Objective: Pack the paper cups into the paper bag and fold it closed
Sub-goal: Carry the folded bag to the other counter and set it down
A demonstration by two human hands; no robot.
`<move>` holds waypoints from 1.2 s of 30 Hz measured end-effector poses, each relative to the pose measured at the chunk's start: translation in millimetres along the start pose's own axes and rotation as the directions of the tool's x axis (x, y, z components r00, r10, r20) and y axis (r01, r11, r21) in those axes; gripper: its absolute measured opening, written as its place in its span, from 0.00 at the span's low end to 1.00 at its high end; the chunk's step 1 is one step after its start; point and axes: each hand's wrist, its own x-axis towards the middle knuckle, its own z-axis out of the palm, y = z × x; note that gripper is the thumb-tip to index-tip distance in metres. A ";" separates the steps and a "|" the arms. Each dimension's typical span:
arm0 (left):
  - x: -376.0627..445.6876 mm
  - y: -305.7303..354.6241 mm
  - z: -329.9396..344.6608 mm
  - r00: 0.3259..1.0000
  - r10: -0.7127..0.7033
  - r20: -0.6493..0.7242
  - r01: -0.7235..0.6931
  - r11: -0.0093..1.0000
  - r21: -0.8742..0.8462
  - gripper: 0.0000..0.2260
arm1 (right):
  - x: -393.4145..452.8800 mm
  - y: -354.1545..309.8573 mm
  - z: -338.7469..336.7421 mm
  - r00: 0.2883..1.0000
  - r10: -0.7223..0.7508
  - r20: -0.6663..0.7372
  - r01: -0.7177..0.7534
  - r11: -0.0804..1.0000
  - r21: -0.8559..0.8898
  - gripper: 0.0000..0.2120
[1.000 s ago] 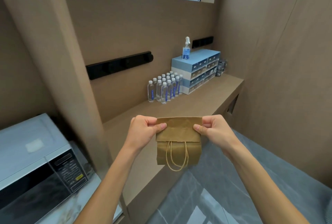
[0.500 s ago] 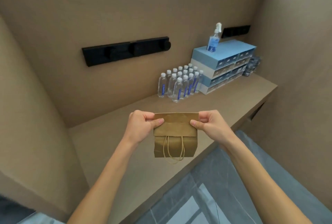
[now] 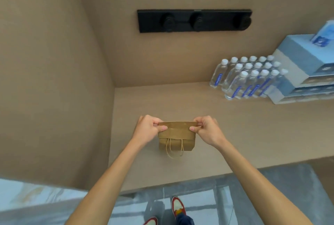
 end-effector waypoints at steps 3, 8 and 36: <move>2.0 -20.2 19.5 0.995 -0.087 -0.054 0.094 0.983 0.155 0.02 | 22.3 16.7 17.6 0.996 -0.038 0.086 0.043 0.997 -0.062 0.08; 2.3 -42.1 46.5 0.975 -0.165 -0.149 0.199 0.948 0.249 0.06 | 46.0 41.3 38.9 0.985 -0.079 0.152 0.096 0.990 -0.105 0.10; 16.2 -38.3 75.7 0.990 -0.050 0.133 -0.028 0.847 0.531 0.11 | 42.7 40.9 68.5 0.891 -0.308 0.335 0.451 0.499 -0.740 0.15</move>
